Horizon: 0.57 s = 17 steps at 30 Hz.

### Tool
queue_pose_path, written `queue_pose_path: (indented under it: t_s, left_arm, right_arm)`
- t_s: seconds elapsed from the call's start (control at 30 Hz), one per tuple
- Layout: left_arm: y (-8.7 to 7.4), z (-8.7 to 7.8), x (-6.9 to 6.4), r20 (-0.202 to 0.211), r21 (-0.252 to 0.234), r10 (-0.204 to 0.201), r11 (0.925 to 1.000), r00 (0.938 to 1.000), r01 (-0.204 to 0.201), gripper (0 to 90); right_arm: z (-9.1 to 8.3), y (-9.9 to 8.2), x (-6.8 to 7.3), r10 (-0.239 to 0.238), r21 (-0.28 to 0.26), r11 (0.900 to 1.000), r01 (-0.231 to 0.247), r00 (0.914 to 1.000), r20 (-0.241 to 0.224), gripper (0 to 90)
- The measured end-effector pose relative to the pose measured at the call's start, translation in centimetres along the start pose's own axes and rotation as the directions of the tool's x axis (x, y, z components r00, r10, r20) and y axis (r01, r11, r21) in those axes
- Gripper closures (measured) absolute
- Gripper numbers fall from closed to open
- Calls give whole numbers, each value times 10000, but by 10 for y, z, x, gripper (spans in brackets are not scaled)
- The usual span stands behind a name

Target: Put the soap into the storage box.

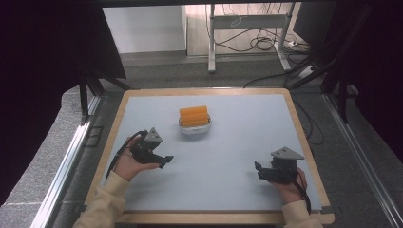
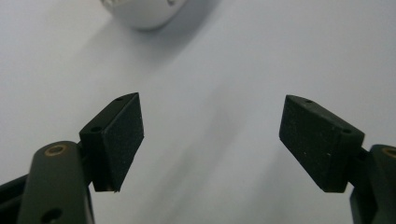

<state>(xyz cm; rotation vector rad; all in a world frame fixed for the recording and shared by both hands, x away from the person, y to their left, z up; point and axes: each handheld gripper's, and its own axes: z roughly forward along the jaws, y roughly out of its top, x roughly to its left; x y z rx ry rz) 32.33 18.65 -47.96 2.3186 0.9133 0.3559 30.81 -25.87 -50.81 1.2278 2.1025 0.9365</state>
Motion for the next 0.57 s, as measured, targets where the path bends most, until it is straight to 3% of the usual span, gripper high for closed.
queue_pose_path:
  t_s: [0.27,0.57]
  left_arm:
    - [-21,-3,3,-94,240,-183,9995,9998,185,214]
    - [-20,-10,6,-27,-40,-195,9998,9998,195,207]
  right_arm:
    - [0,0,0,-40,-34,10000,40,10000,-9,118]
    - [-1,1,1,-174,-208,9996,175,9998,35,117]
